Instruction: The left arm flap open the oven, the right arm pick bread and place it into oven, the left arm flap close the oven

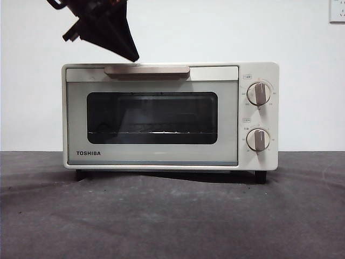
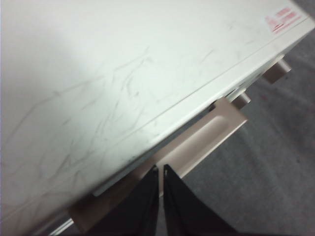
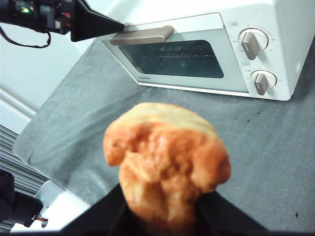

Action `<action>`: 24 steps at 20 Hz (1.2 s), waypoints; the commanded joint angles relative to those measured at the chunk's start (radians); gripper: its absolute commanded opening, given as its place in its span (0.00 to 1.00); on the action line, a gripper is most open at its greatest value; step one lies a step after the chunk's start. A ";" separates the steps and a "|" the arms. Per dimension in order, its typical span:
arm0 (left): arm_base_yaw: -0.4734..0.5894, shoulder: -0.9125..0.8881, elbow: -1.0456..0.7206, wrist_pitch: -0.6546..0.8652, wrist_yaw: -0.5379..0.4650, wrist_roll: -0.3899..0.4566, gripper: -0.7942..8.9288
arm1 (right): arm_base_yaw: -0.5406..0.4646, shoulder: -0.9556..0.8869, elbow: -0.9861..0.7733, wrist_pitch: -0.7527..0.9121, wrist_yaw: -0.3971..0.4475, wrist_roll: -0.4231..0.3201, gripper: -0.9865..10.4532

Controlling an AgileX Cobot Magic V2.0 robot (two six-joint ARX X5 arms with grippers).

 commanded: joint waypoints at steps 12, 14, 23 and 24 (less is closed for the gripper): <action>-0.009 0.047 0.027 -0.148 -0.007 0.031 0.10 | 0.004 0.001 0.016 0.010 -0.001 0.014 0.17; -0.019 0.047 0.026 -0.182 -0.019 0.038 0.10 | 0.004 0.001 0.016 0.010 0.000 0.013 0.17; -0.131 0.047 -0.011 -0.233 -0.126 0.039 0.10 | 0.004 0.001 0.016 0.011 0.006 0.009 0.17; -0.146 0.047 -0.023 -0.230 -0.137 0.039 0.10 | 0.004 0.001 0.016 0.011 0.009 0.009 0.17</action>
